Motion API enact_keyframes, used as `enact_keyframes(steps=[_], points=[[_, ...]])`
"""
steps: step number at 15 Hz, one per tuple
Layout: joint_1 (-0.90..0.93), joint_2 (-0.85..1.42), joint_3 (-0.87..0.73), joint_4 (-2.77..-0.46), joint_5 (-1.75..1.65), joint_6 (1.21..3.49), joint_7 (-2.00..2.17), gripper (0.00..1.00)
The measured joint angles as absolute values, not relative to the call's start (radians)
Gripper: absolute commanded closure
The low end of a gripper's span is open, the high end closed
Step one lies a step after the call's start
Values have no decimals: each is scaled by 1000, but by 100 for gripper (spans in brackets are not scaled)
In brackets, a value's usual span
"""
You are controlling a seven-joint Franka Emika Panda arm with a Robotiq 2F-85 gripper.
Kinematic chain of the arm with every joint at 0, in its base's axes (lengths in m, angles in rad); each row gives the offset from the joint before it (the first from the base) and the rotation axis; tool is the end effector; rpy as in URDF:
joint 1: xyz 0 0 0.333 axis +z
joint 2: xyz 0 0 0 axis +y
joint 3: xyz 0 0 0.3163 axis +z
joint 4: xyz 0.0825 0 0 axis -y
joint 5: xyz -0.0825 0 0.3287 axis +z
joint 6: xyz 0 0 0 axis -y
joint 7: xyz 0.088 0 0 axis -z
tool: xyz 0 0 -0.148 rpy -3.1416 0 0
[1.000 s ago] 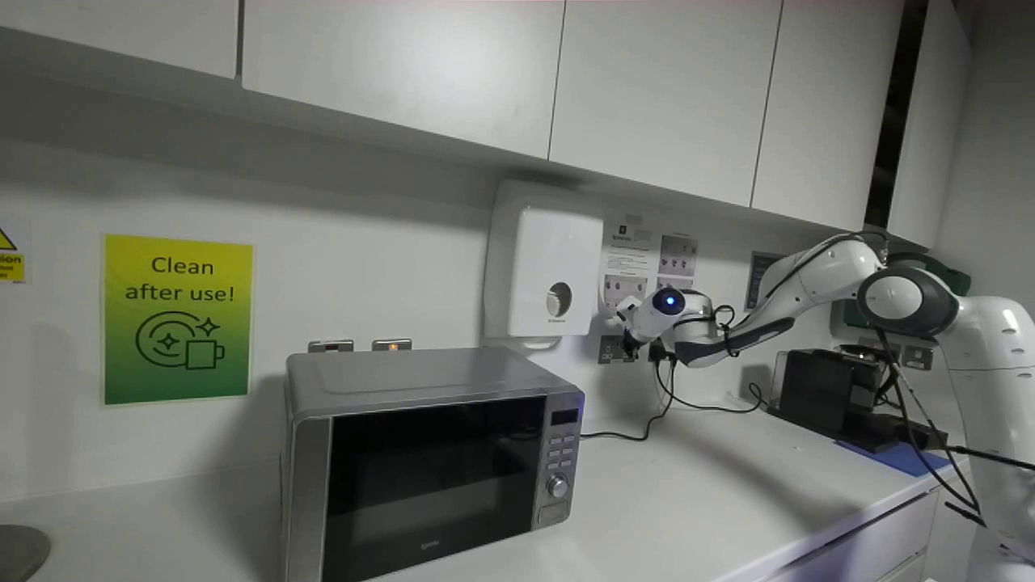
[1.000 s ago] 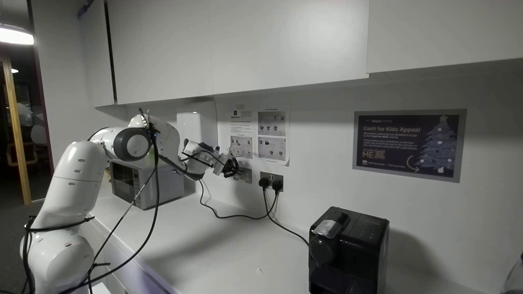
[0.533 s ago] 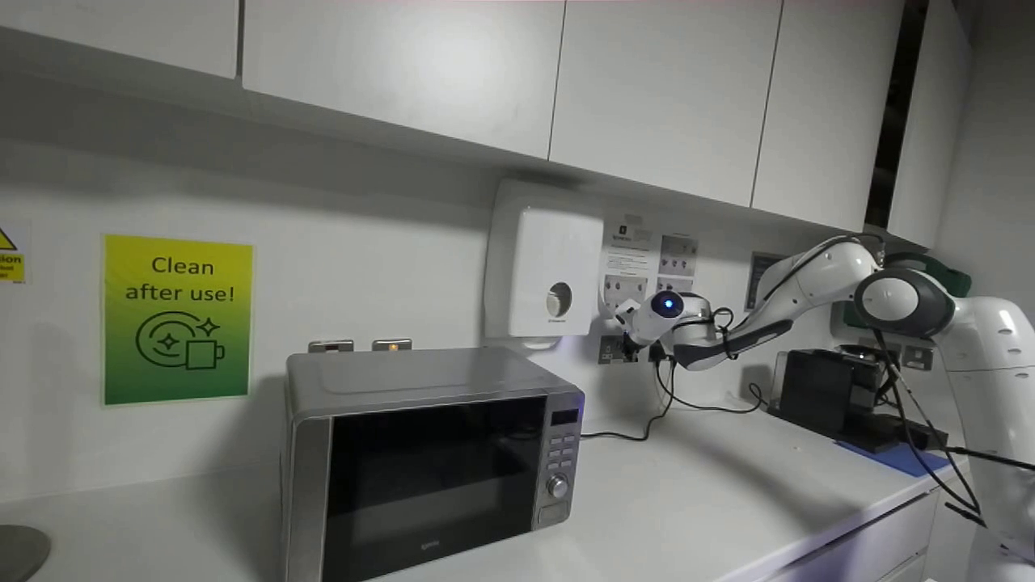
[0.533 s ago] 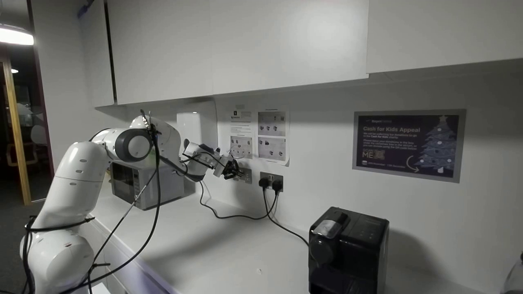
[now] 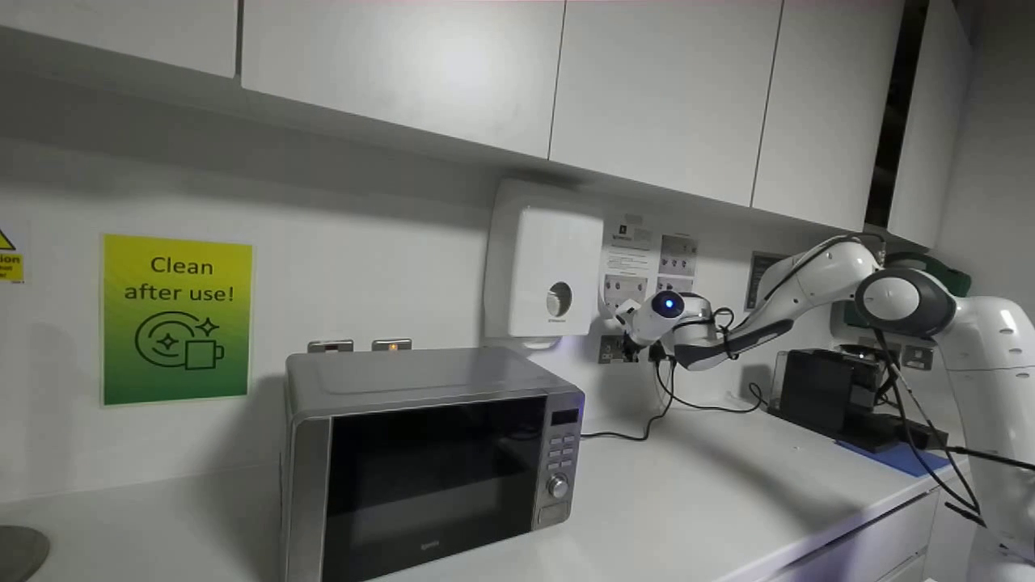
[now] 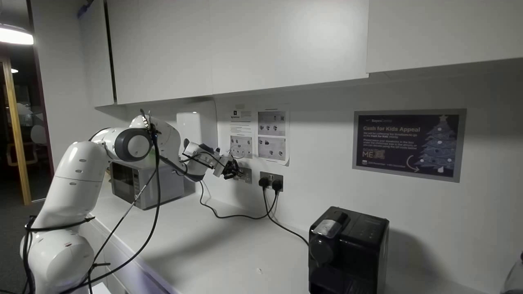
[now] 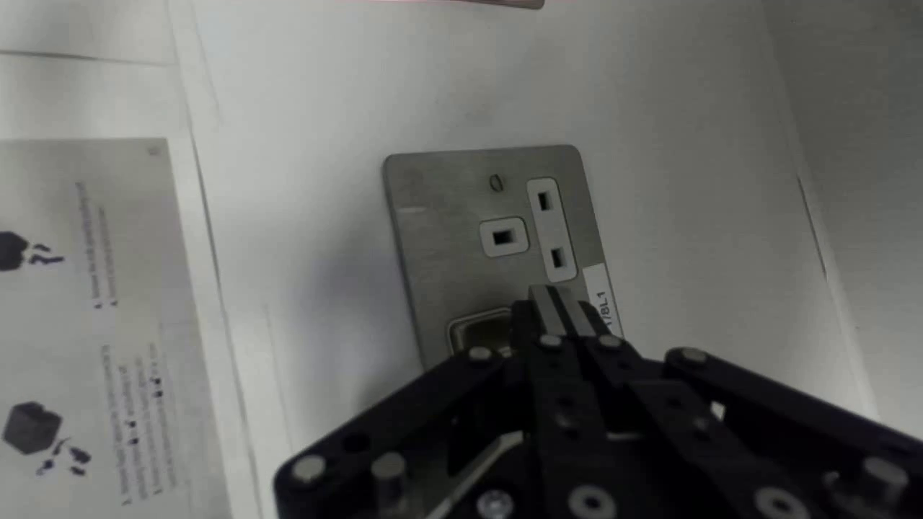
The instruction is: Press a switch on the bottom left wall socket.
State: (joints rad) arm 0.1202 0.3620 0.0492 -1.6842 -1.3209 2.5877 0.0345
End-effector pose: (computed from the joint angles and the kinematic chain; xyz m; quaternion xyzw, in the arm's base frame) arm 0.6634 0.1064 0.4432 0.7359 0.4639 0.2584 0.4201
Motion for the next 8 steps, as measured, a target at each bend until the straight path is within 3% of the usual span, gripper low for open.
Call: enact_keyframes(steps=[8], points=[[120, 287, 61, -1792, -1310, 2601, 6, 100]])
